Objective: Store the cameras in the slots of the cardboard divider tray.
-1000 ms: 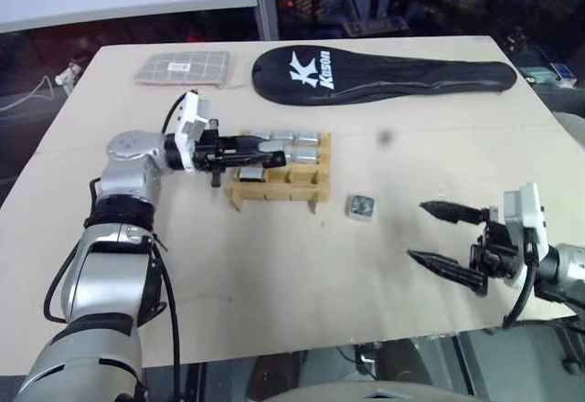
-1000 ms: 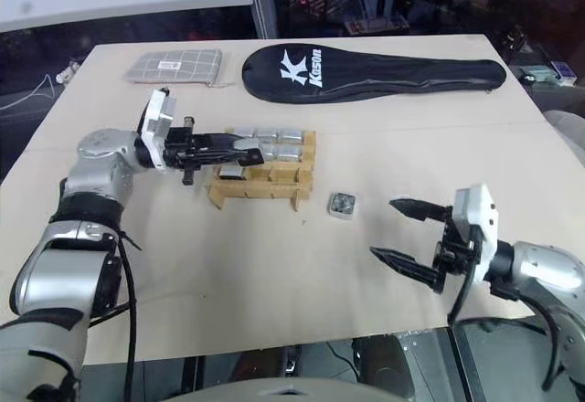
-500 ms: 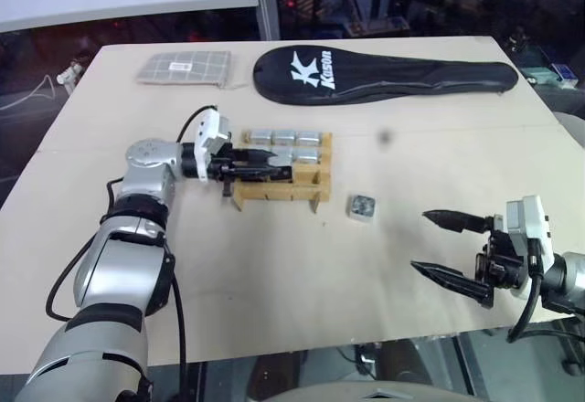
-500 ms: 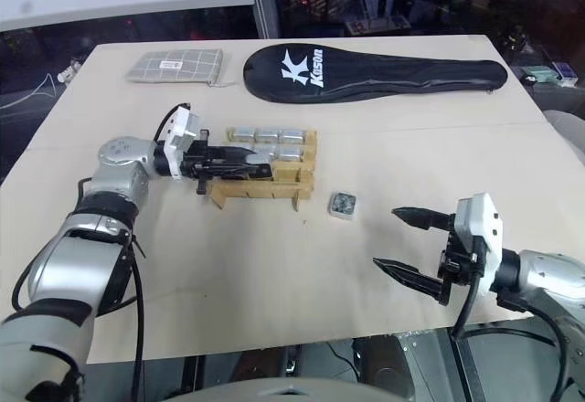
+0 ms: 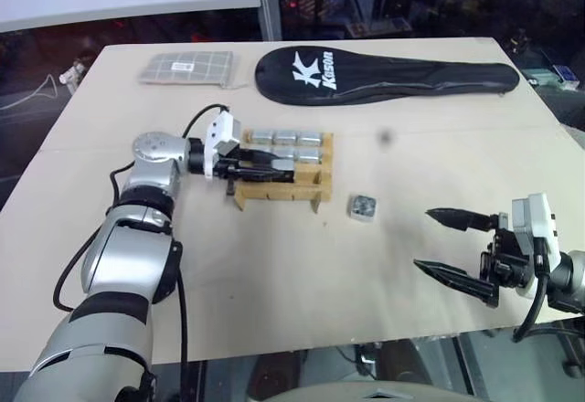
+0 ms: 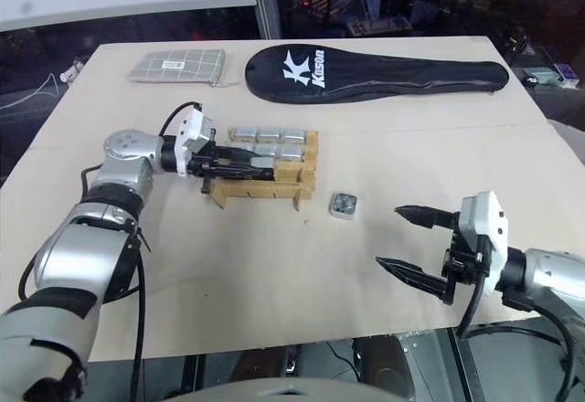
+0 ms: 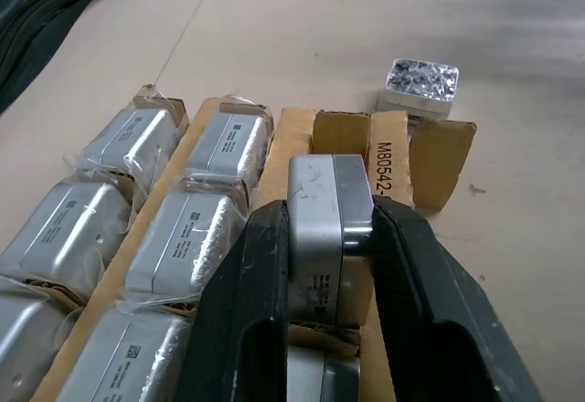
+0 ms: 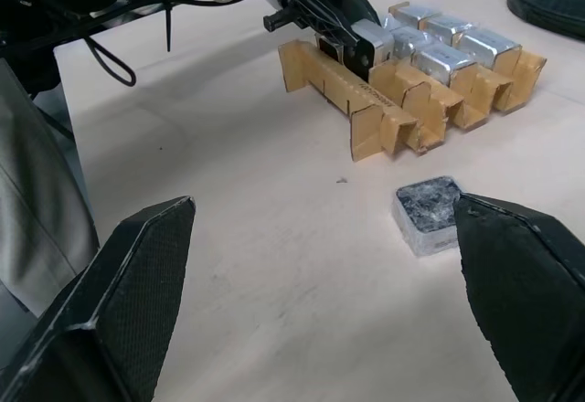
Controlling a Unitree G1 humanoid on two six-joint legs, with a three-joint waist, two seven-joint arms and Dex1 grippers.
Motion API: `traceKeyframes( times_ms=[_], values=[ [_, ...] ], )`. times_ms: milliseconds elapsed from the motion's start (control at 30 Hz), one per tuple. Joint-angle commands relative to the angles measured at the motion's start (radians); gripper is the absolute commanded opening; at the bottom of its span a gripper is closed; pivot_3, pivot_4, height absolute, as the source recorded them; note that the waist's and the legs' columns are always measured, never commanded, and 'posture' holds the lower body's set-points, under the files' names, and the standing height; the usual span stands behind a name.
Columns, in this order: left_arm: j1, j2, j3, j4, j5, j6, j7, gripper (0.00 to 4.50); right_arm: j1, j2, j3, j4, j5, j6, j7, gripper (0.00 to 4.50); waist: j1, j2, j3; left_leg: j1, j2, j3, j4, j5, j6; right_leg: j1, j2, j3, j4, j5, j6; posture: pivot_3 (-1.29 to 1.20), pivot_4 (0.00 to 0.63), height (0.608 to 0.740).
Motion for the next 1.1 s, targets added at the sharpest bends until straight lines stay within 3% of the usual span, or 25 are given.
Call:
traceKeyframes(
  times_ms=[33,100,167,233,433,667,800,867,967,1100],
  values=[
    [-0.029,-0.002,0.038,0.030,0.053,-0.010,-0.003,0.70,-0.002,0.006,-0.033,-0.031,0.018,-0.008,-0.002,4.47,0.000,0.000,0.000,0.000,0.000,0.000,0.000,0.000,0.000,0.000,0.000,0.000,0.000,0.000,0.000,0.00,0.150,0.740],
    [-0.033,-0.006,0.053,0.035,0.067,0.007,-0.003,0.70,-0.004,0.007,-0.032,-0.028,0.020,-0.010,0.002,4.47,0.000,0.000,0.000,0.001,0.000,-0.001,0.000,0.000,0.000,0.002,0.000,-0.001,0.000,0.000,0.000,0.00,0.150,0.740],
    [-0.034,-0.008,0.060,0.038,0.081,0.021,-0.003,1.73,-0.009,0.010,-0.032,-0.024,0.021,-0.013,0.002,4.50,0.000,0.000,0.000,0.002,0.000,-0.001,0.000,0.000,0.000,0.003,0.000,-0.001,0.000,0.000,0.000,0.00,0.150,0.740],
    [-0.032,-0.009,0.059,0.034,0.086,0.036,-0.003,2.17,-0.014,0.013,-0.030,-0.020,0.017,-0.017,0.002,4.50,-0.001,0.000,0.000,0.002,0.000,-0.001,0.000,0.000,0.000,0.003,0.000,-0.001,0.000,0.000,0.000,0.00,0.150,0.740],
    [-0.038,-0.013,0.122,0.038,0.104,-0.012,-0.003,4.42,-0.027,0.022,-0.022,-0.013,0.008,-0.018,-0.001,4.50,-0.001,0.000,0.000,0.000,0.000,-0.003,0.000,0.000,0.000,0.002,0.000,-0.002,-0.001,0.000,-0.001,0.00,0.150,0.740],
    [-0.069,0.004,0.157,-0.060,-0.016,0.083,-0.003,4.42,-0.099,0.057,0.073,0.035,-0.131,-0.025,-0.086,4.50,-0.001,0.000,0.000,0.000,0.000,-0.003,0.001,0.000,0.000,0.002,0.000,-0.003,-0.001,0.000,0.000,0.00,0.150,0.740],
    [-0.030,0.066,0.103,-0.297,-0.218,0.318,-0.003,4.42,-0.209,0.116,0.227,0.128,-0.299,-0.060,-0.148,4.50,-0.010,-0.002,0.001,-0.001,0.000,-0.003,0.001,0.000,0.000,0.001,0.000,-0.003,0.000,0.000,0.000,0.00,0.150,0.740],
    [0.012,0.115,0.058,-0.412,-0.290,0.406,-0.003,4.42,-0.247,0.142,0.273,0.169,-0.357,-0.083,-0.160,4.50,-0.017,-0.001,0.001,-0.001,0.000,-0.003,0.001,0.000,0.000,0.000,0.000,-0.002,0.000,0.000,0.000,0.00,0.150,0.740],
    [0.126,0.282,-0.043,-0.690,-0.449,0.637,-0.003,4.42,-0.361,0.221,0.389,0.331,-0.486,-0.155,-0.184,4.50,-0.042,-0.001,0.001,0.000,0.001,-0.001,-0.001,0.000,0.000,-0.001,0.001,0.002,0.000,0.002,-0.003,0.00,0.150,0.740],
    [0.237,0.423,-0.093,-0.895,-0.551,0.737,-0.003,4.42,-0.458,0.277,0.458,0.494,-0.582,-0.226,-0.162,4.50,-0.046,0.000,0.001,-0.001,0.000,0.000,-0.001,0.000,0.000,-0.004,0.001,0.004,0.001,0.000,-0.001,0.00,0.150,0.740]
  ],
)
